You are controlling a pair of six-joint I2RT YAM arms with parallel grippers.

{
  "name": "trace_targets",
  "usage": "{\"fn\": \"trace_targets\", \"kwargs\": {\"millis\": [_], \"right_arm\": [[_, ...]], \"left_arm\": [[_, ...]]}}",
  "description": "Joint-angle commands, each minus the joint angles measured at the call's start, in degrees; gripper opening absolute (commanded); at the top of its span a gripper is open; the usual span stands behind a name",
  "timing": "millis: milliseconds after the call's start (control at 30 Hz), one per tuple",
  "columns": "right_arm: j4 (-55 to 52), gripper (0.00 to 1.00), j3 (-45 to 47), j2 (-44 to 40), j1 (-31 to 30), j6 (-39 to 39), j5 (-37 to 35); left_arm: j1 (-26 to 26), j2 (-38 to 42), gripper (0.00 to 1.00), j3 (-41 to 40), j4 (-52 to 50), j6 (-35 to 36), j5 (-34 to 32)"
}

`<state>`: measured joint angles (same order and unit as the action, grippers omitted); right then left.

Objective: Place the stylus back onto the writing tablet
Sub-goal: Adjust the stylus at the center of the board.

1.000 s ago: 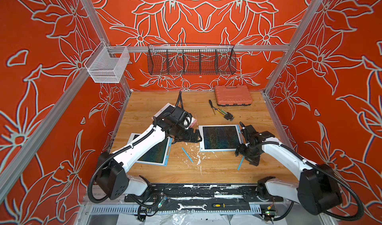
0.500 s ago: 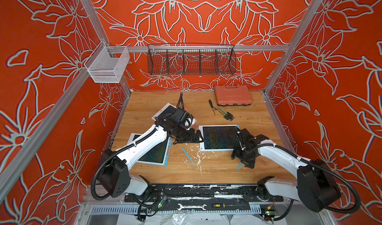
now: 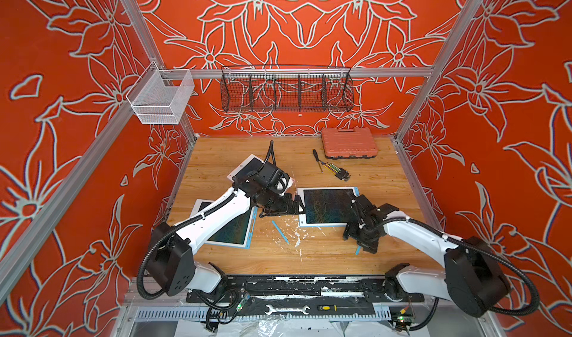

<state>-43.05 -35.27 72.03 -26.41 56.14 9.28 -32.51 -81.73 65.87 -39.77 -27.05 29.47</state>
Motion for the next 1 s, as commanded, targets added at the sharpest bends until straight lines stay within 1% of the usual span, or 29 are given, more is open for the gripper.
{"fn": "trace_targets", "kwargs": {"millis": [0,233,700,833,967], "right_arm": [[3.94,0.82,0.55,0.67,-1.26,2.89,1.53],[5.76,0.82,-0.19,1.11,-1.84,3.29,2.04],[7.34,0.82,-3.99,6.40,-3.55,1.34,2.68],[6.63,0.82,-4.98,7.08,-4.21,0.80,2.29],[3.30,0.82,-6.69,6.05,-5.04,-0.74,0.04]], "left_arm": [[0.26,0.27,0.97,-0.78,0.39,-0.29,0.32],[0.26,0.99,0.97,-1.62,0.71,-0.53,0.08],[0.96,1.97,0.97,-2.10,-0.05,-0.37,-1.17],[1.08,2.08,0.97,-2.06,-0.30,-0.40,-1.09],[1.20,2.41,0.97,-2.47,-0.31,-0.45,-1.74]]}}
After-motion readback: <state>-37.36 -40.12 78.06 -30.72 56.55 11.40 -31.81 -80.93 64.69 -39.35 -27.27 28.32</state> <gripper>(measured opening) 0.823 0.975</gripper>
